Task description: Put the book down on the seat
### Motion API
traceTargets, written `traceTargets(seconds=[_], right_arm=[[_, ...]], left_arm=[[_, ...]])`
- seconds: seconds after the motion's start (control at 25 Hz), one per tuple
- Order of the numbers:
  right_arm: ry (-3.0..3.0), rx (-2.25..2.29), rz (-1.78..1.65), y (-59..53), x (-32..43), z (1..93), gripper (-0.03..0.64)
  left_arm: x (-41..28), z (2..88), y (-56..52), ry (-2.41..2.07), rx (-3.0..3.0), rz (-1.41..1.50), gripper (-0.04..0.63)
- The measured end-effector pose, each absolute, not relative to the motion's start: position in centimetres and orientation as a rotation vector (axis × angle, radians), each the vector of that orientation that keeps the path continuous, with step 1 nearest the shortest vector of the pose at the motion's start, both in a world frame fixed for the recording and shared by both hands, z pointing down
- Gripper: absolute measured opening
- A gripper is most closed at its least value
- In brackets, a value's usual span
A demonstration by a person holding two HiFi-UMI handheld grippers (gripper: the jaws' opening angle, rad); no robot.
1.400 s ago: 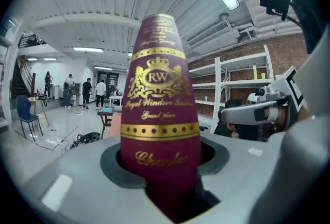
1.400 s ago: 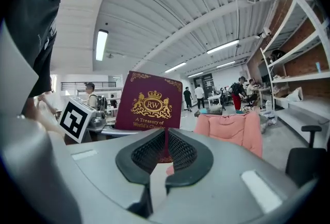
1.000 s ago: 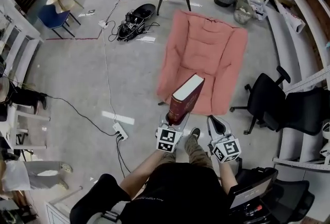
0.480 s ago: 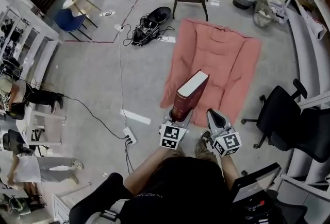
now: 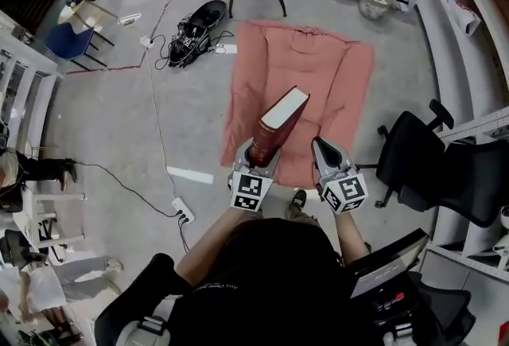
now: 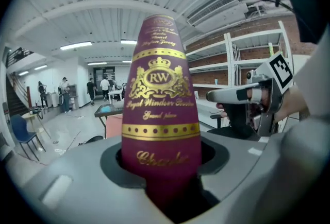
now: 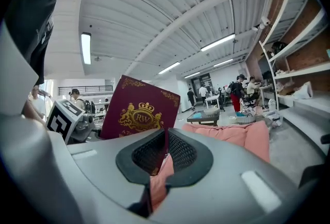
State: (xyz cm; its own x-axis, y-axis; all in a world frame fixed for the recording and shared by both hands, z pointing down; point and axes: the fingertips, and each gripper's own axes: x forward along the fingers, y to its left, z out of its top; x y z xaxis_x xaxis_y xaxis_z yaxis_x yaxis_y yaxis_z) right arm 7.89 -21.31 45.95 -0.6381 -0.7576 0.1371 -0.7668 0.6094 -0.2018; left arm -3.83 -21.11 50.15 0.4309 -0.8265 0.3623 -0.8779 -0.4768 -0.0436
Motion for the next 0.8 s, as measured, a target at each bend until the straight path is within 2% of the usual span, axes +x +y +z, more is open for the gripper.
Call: traceTargets(seconds=[0.28, 0.8], right_arm=[[-2.781, 1.33, 0.32, -23.7, 4.4, 44.3, 0.026], [-2.752, 1.356, 0.273, -25.8, 3.2, 43.5, 0.026]], left_arm=[[-6.8, 48.0, -25.3, -1.501, 2.571, 0.439, 0.235], [-7.6, 48.5, -27.3, -1.433, 2.587, 0.449, 0.235]])
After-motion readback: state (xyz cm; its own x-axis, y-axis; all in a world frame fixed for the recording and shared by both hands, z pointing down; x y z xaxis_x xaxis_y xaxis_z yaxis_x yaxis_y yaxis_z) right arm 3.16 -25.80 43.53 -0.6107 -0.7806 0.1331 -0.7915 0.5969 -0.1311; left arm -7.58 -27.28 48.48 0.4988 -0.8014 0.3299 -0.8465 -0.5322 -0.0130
